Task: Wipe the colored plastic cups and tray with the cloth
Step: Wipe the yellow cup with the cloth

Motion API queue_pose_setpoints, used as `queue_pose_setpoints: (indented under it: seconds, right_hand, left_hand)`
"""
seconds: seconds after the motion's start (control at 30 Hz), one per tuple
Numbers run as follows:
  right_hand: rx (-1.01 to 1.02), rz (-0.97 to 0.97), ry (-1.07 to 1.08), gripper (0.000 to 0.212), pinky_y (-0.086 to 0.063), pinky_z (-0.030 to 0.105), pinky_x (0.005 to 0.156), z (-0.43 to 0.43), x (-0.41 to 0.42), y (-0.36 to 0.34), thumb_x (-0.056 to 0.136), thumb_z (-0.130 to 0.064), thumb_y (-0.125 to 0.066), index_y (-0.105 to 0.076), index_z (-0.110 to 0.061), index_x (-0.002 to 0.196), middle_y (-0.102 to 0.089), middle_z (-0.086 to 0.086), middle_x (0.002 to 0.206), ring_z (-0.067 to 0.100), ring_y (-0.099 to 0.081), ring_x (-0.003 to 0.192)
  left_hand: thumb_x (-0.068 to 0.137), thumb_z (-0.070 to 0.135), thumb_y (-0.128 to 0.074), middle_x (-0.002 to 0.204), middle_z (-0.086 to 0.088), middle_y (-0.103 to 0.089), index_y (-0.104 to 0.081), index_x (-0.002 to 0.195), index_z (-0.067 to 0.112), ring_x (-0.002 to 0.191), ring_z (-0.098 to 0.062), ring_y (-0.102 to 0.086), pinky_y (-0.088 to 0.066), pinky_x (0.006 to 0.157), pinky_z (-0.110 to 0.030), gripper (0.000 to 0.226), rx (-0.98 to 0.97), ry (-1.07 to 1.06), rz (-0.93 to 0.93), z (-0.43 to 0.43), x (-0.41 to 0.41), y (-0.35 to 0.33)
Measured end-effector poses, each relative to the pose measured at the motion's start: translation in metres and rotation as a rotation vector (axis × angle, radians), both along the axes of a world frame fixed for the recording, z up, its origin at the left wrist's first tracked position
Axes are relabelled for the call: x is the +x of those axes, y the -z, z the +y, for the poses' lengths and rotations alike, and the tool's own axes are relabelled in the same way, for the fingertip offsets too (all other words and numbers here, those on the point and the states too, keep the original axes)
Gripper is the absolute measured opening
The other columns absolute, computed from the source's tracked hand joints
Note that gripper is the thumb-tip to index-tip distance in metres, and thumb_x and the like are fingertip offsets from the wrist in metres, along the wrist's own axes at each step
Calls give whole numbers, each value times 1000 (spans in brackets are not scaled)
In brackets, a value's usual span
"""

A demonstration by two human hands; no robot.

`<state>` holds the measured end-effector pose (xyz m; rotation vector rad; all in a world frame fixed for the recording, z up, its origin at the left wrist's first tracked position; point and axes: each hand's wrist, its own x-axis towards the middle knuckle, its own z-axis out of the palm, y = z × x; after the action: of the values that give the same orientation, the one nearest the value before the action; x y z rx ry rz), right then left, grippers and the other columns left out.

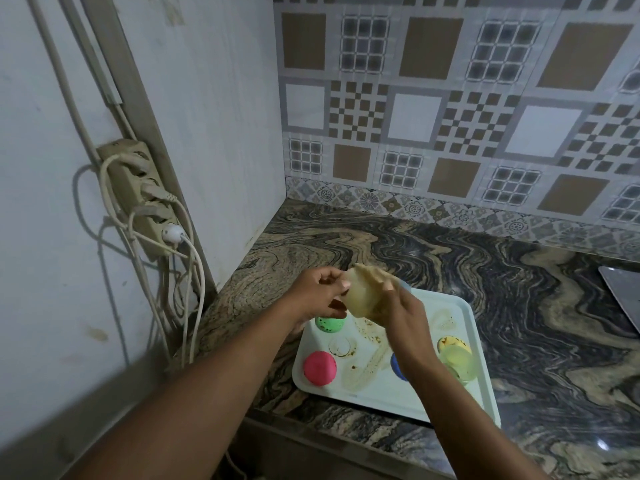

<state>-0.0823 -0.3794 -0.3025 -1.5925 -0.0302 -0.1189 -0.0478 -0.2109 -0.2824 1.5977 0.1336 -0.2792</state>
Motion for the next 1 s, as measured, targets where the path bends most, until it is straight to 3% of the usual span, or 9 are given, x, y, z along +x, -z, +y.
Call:
queue_pose_setpoints:
  seconds: [0.1, 0.17, 0.27, 0.37, 0.43, 0.67, 0.83, 0.93, 1.0]
  right_hand:
    - [-340, -278, 62, 30, -49, 18, 81, 7, -2, 14, 107, -29, -43, -66, -24, 124, -70, -11, 112, 2, -63, 101]
    - [-334, -226, 61, 28, -50, 19, 78, 7, 1, 13, 106, -30, -42, -68, -25, 117, -72, -9, 104, 5, -65, 93]
    - [-39, 100, 4, 33, -60, 45, 85, 0, 16, 2, 107, -31, -41, -70, -18, 115, -75, 10, 107, 25, -72, 98]
    - [324, 399, -49, 33, -62, 46, 83, -12, 27, -16, 106, -17, -38, -62, -4, 125, -72, 24, 114, 40, -72, 100]
    - [439, 404, -66, 35, -59, 52, 90, -13, 23, -19, 105, -17, -37, -62, -5, 127, -73, 21, 116, 42, -71, 103]
    - [-199, -215, 57, 39, -57, 43, 88, 10, -4, -3, 100, -42, -43, -69, -25, 123, -73, -3, 112, 15, -68, 105]
    - [148, 71, -41, 62, -55, 40, 94, -1, -7, -17, 102, -62, -32, -80, -22, 108, -76, -1, 115, 17, -69, 111]
    - [-41, 27, -40, 36, -59, 50, 86, -4, -1, -22, 106, -41, -46, -77, -22, 104, -77, -1, 102, 21, -71, 97]
    - [-201, -61, -58, 21, -58, 49, 86, -2, 3, -18, 105, -28, -51, -68, -23, 118, -72, -2, 112, 15, -68, 99]
  left_hand:
    - [94, 30, -70, 92, -18, -71, -72, 98, 2, 88, -31, -73, -63, 79, -48, 28, -35, -22, -4, -7, -2, -5]
    - [93, 25, -70, 86, -17, -69, -73, 91, 4, 83, -28, -72, -62, 80, -53, 21, 1, -41, -51, -9, -3, -4]
    - [91, 17, -72, 90, -17, -71, -73, 91, 10, 88, -29, -74, -60, 85, -52, 7, -49, -31, -68, -9, -8, -1]
    - [91, 15, -72, 104, -21, -71, -71, 92, 7, 99, -35, -72, -58, 90, -51, 8, -84, -38, -44, -7, -8, -3]
    - [92, 13, -71, 102, -21, -70, -69, 93, 3, 99, -37, -70, -56, 95, -54, 10, -134, -55, -7, -7, -5, -8]
    - [90, 50, -68, 107, -21, -72, -71, 105, 6, 96, -33, -73, -63, 74, -42, 47, -84, -91, 103, -11, 0, -23]
    - [91, 30, -73, 127, -23, -56, -52, 122, 10, 103, -38, -65, -60, 64, -42, 42, -160, -109, 175, -9, -4, -20]
    - [100, 36, -58, 128, -23, -54, -51, 122, 15, 98, -33, -63, -61, 64, -42, 32, -171, -83, 185, -16, -8, -16]
    - [102, 55, -42, 123, -18, -61, -58, 124, 18, 98, -27, -66, -58, 57, -32, 46, -4, -141, 113, -25, -8, -13]
